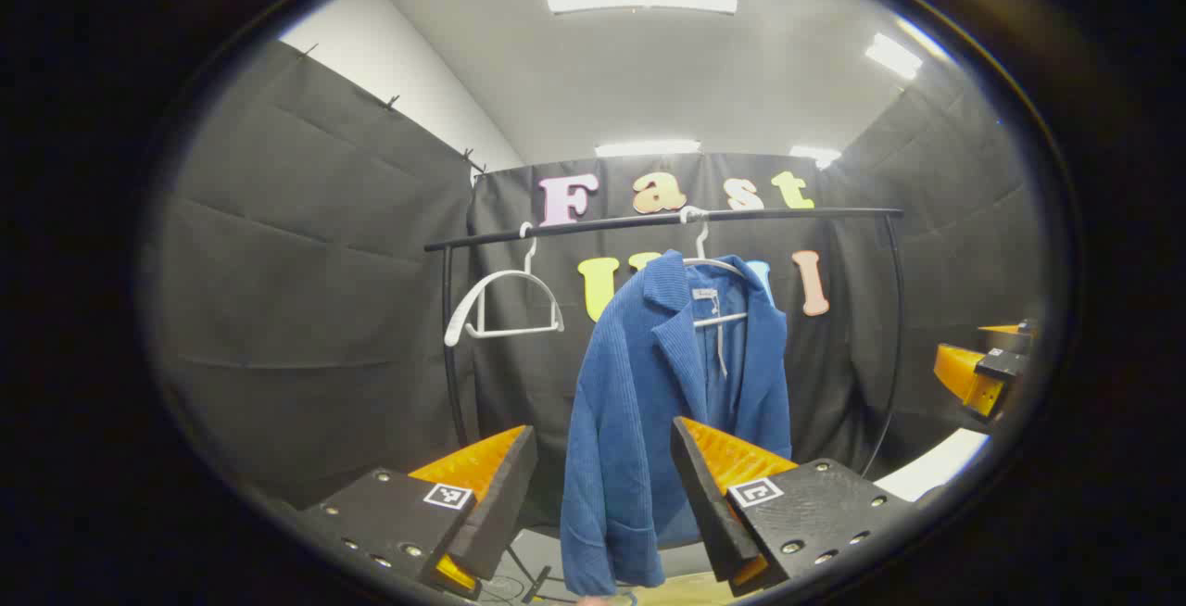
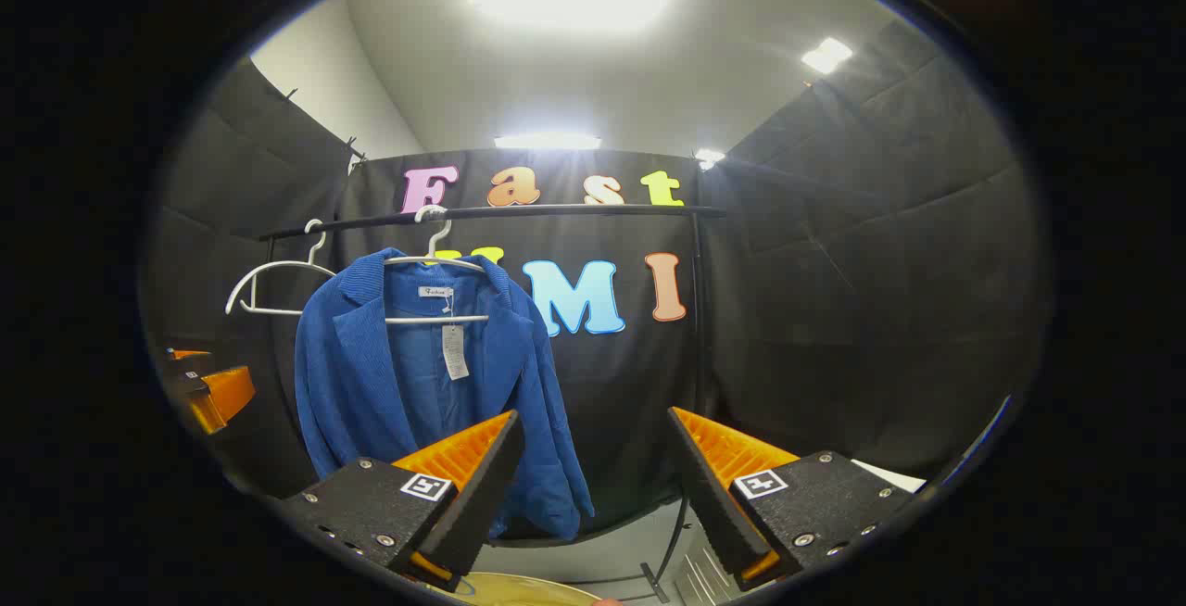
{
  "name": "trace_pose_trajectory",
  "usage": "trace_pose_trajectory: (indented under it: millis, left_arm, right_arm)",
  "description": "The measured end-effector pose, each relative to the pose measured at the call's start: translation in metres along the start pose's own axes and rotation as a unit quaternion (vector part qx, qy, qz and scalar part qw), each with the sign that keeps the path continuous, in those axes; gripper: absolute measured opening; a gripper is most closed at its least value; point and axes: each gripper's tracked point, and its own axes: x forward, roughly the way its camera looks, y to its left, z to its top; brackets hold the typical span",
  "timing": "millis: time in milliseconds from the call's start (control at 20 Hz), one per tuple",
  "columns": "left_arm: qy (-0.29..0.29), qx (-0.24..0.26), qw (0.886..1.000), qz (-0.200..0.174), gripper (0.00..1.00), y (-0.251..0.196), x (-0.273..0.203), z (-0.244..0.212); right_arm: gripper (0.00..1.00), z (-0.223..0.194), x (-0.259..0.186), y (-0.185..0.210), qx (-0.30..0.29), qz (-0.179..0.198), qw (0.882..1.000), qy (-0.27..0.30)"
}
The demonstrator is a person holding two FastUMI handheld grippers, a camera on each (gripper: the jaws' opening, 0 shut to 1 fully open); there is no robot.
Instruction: Grasp the clothes on the hanger with both hands and then place them into the laundry hamper below.
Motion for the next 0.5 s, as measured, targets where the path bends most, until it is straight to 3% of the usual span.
trace_pose_trajectory:
  millis: [350,500]
  left_arm:
    - [-0.002,0.004,1.0,0.004,0.91,0.0053,-0.0032,0.003]
    - [-0.001,0.005,1.0,0.004,0.81,0.0024,-0.0006,0.0021]
  right_arm:
    - [0.95,-0.0045,-0.0001,0.001,0.002,0.002,1.0,0.006]
    - [0.94,-0.0055,0.0,-0.0008,-0.001,0.003,1.0,0.007]
